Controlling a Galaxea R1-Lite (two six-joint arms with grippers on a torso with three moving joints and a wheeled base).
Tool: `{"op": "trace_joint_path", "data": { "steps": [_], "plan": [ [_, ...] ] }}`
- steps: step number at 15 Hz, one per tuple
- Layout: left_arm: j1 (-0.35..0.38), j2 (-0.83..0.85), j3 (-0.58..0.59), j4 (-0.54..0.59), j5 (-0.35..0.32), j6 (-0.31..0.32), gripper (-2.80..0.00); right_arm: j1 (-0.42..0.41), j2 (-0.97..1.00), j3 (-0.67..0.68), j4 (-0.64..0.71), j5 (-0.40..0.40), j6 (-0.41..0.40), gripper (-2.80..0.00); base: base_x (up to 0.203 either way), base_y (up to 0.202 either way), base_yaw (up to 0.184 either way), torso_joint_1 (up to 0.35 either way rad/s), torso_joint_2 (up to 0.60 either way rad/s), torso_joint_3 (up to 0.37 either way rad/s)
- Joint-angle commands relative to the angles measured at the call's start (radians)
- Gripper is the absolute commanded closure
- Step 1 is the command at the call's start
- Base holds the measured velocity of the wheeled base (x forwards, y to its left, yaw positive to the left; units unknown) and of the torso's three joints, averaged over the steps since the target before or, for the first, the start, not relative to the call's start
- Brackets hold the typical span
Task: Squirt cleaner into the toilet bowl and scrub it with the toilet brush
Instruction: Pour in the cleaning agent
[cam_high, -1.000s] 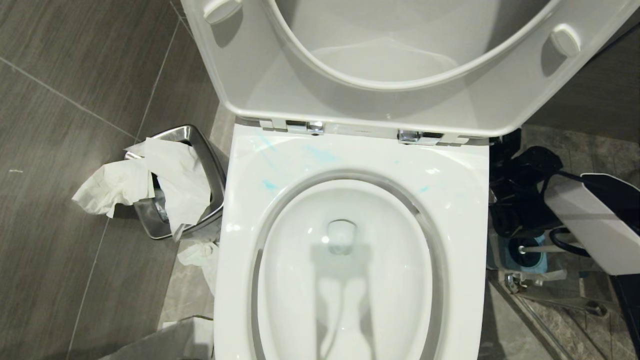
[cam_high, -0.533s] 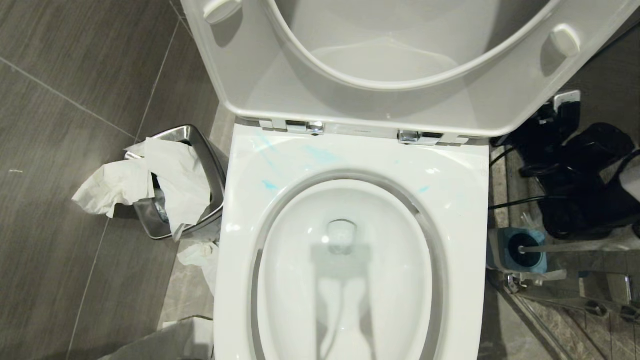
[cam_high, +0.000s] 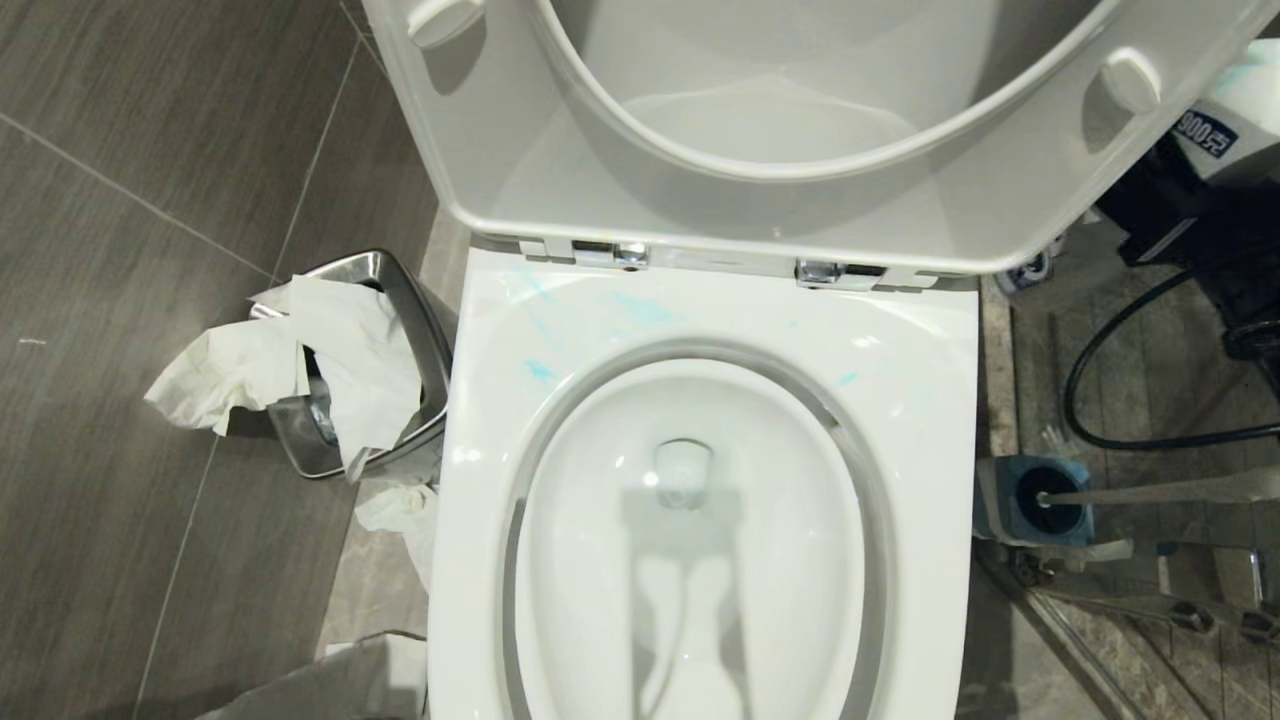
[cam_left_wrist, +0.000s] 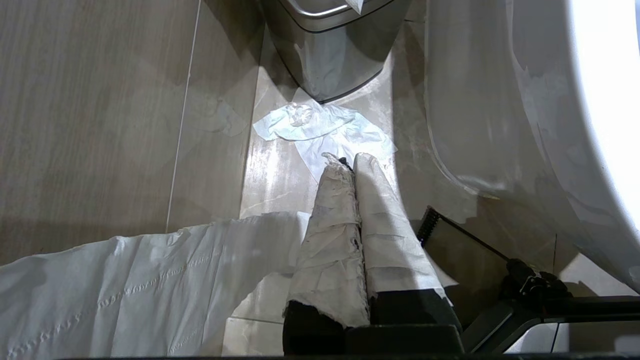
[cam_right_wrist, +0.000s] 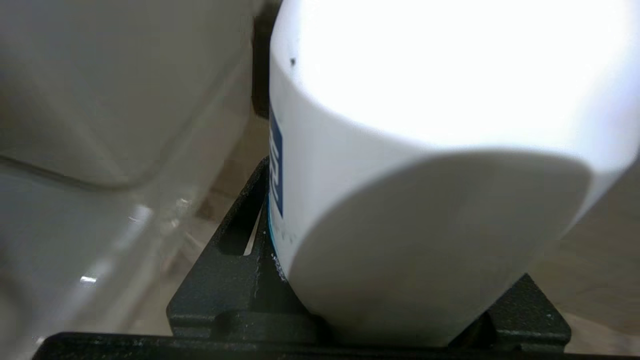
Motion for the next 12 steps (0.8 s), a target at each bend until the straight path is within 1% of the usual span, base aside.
{"op": "trace_joint_path", "data": {
  "steps": [1, 3, 5, 7, 10, 12],
  "plan": [
    [0.0, 0.001, 0.0, 0.0, 0.0, -0.001, 0.0, 0.002, -0.17, 0.069, 0.036, -0.002, -0.002, 0.0, 0.0, 0.0, 0.0, 0.0, 0.0, 0.0],
    [0.0, 0.001, 0.0, 0.0, 0.0, 0.0, 0.0, 0.002, -0.269, 0.123, 0.09, -0.004, -0.003, 0.0, 0.0, 0.0, 0.0, 0.0, 0.0, 0.0],
    [0.0, 0.001, 0.0, 0.0, 0.0, -0.001, 0.0, 0.002, -0.399, 0.163, 0.202, -0.007, -0.004, 0.0, 0.0, 0.0, 0.0, 0.0, 0.0, 0.0],
    [0.0, 0.001, 0.0, 0.0, 0.0, 0.0, 0.0, 0.002, -0.549, 0.185, 0.376, -0.035, -0.007, 0.0, 0.0, 0.0, 0.0, 0.0, 0.0, 0.0],
    [0.0, 0.001, 0.0, 0.0, 0.0, -0.001, 0.0, 0.002, -0.762, 0.189, 0.697, -0.078, -0.022, 0.0, 0.0, 0.0, 0.0, 0.0, 0.0, 0.0],
    [0.0, 0.001, 0.0, 0.0, 0.0, -0.001, 0.0, 0.001, -0.865, 0.188, 0.854, -0.108, -0.032, 0.0, 0.0, 0.0, 0.0, 0.0, 0.0, 0.0]
  ]
}}
